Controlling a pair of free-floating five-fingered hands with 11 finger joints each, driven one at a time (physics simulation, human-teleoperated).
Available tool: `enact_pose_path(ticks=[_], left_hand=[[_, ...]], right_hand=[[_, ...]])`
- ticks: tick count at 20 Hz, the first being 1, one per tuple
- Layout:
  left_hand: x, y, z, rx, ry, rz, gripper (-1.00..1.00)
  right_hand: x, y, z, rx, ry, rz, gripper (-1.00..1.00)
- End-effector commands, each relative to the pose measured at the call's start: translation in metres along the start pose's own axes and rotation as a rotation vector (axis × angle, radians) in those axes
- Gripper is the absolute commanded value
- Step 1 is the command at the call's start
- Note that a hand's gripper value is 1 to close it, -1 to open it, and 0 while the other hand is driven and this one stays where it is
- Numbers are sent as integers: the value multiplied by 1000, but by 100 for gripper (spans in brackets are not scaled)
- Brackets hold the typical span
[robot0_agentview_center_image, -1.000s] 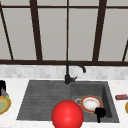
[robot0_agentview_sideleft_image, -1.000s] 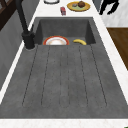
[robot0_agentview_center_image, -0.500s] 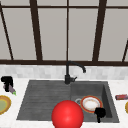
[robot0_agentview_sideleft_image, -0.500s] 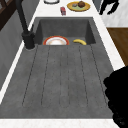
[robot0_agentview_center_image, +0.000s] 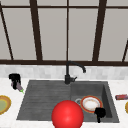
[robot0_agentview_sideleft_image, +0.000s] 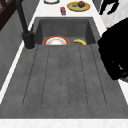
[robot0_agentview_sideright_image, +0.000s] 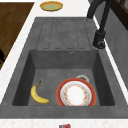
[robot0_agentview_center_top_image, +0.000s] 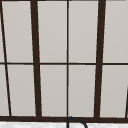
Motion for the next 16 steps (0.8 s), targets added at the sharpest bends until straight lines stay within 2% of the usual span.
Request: enact_pose_path(ticks=[1, 16], left_hand=[[-1, 7, -31, -7, 4, 0, 100], [-14, 18, -149, -27, 19, 0, 100]], right_hand=[[0, 0, 0, 0, 0, 0, 0], [0, 0, 0, 0, 0, 0, 0]])
